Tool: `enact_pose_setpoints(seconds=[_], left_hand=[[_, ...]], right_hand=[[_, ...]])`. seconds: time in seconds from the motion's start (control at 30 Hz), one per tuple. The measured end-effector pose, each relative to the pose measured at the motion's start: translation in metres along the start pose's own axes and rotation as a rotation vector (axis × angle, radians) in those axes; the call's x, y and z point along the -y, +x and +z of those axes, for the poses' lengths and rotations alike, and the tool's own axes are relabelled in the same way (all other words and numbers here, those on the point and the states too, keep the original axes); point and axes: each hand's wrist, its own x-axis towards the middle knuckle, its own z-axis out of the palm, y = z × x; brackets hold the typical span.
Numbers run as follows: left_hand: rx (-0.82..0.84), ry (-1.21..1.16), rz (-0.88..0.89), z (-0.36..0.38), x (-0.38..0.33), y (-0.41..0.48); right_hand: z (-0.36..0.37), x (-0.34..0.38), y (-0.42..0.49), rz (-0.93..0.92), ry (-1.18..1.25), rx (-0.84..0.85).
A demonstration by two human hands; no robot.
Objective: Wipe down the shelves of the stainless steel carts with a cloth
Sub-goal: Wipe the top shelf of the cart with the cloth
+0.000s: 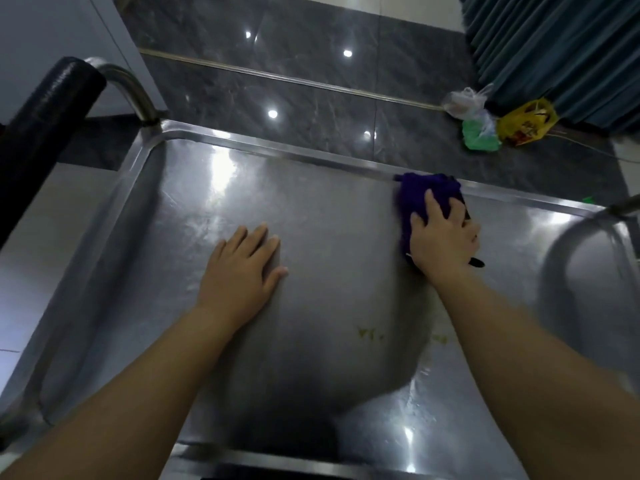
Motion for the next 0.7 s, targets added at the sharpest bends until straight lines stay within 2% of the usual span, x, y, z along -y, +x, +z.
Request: enact_pose_setpoints(seconds=[0.03, 0.1, 0.13, 0.27, 0.3, 0.33, 0.37, 0.4, 0.47, 0.5, 0.53, 0.57, 0.6, 0.7], left_hand=[[0.001, 0.003, -0.006, 0.001, -0.001, 0.000], [0.006, 0.004, -0.018, 0.004, -0.001, 0.001], [0.007, -0.001, -0.024, 0.005, -0.001, 0.000], [-0.004, -0.030, -0.024, 0.007, 0.003, -0.002], [-0.003, -0.034, -0.023, 0.007, 0.004, -0.002], [0.003, -0.036, -0.025, 0.007, 0.004, -0.001], [0.008, -0.034, -0.029, 0.007, 0.003, -0.001], [0.011, -0.030, -0.033, 0.008, 0.003, 0.000], [0.013, -0.030, -0.034, 0.008, 0.000, 0.001], [0.008, -0.039, -0.035, 0.007, -0.001, 0.000], [0.002, -0.049, -0.038, 0.007, -0.001, 0.000], [-0.005, -0.057, -0.041, 0.007, -0.001, 0.000], [-0.012, -0.059, -0.043, 0.007, -0.002, -0.001], [-0.049, -0.044, -0.034, 0.004, -0.005, -0.008]], right_hand=[[0.000, 0.004, -0.005, 0.064, -0.022, -0.012], [0.003, 0.022, -0.031, 0.000, -0.041, 0.013], [0.006, 0.031, -0.049, -0.103, -0.033, 0.025], [0.014, 0.028, -0.117, -0.783, 0.027, -0.044], [0.011, 0.015, -0.113, -0.894, 0.020, -0.044], [0.009, 0.000, -0.102, -0.912, 0.002, -0.059], [0.007, -0.014, -0.088, -0.828, -0.005, -0.084], [0.003, -0.025, -0.075, -0.656, -0.010, -0.095], [-0.001, -0.038, -0.058, -0.210, 0.020, -0.038], [0.000, -0.035, -0.060, -0.063, 0.021, -0.034], [0.002, -0.026, -0.070, -0.003, -0.007, -0.024], [0.005, -0.015, -0.085, -0.050, -0.044, -0.016], [0.007, -0.004, -0.105, -0.193, -0.057, -0.033], [0.015, 0.002, -0.161, -0.774, 0.048, -0.060]])
